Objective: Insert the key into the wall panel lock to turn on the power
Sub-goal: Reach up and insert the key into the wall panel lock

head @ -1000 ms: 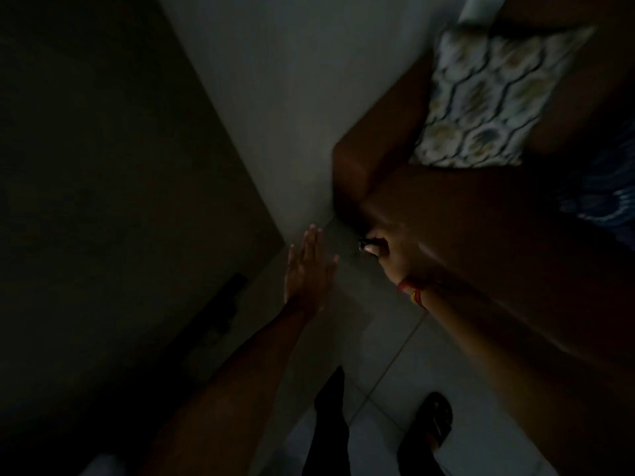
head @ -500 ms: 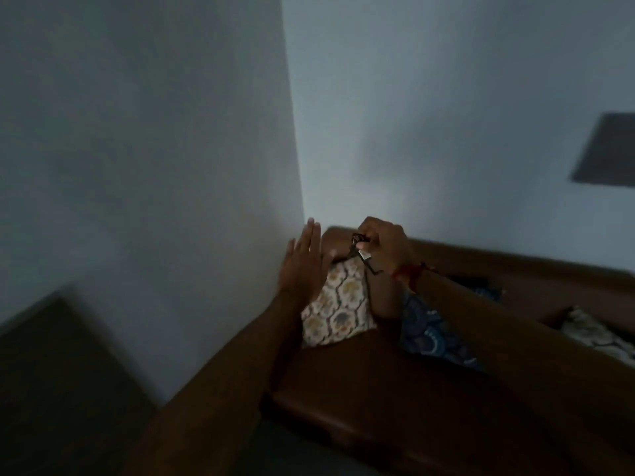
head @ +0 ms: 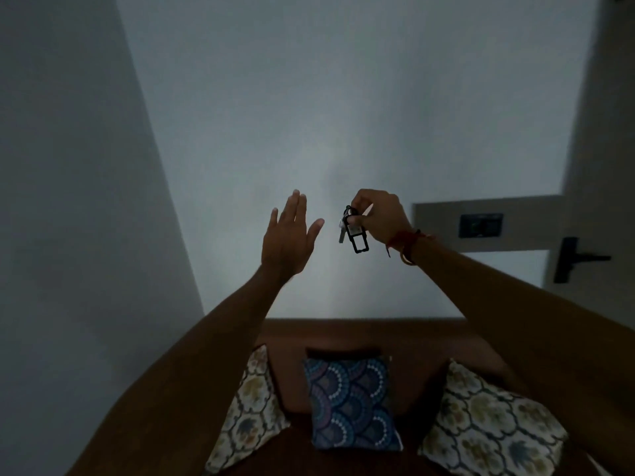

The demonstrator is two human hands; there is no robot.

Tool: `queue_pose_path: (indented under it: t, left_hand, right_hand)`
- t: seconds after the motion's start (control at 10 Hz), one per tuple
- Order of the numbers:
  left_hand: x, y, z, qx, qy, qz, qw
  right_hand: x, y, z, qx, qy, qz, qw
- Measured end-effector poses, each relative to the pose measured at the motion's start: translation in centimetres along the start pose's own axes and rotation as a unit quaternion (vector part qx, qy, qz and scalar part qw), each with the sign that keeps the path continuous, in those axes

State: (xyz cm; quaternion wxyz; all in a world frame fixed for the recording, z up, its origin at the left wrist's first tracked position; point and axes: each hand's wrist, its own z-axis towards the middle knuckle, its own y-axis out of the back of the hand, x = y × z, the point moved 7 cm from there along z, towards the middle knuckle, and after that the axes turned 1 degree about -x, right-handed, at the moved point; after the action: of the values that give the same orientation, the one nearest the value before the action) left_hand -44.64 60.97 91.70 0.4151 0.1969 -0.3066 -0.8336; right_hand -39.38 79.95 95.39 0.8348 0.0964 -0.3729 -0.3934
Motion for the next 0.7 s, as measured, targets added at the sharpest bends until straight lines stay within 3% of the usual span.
queue_pose_path:
  t: [0.4,0.7]
  left_hand:
    - [-14.4,-14.0,11.2,0.005,-0.086,-0.063,0.994]
    - [-20.5,-24.8,19.8,0.016,-0.106,-0.084,0.991]
  right_hand:
    - [-15.9,13.1,3.2,-0.085,-0.073,-0.106,0.988]
    - [-27.3,18.7,8.9,-0.082,-0.095,-0.162,0.979]
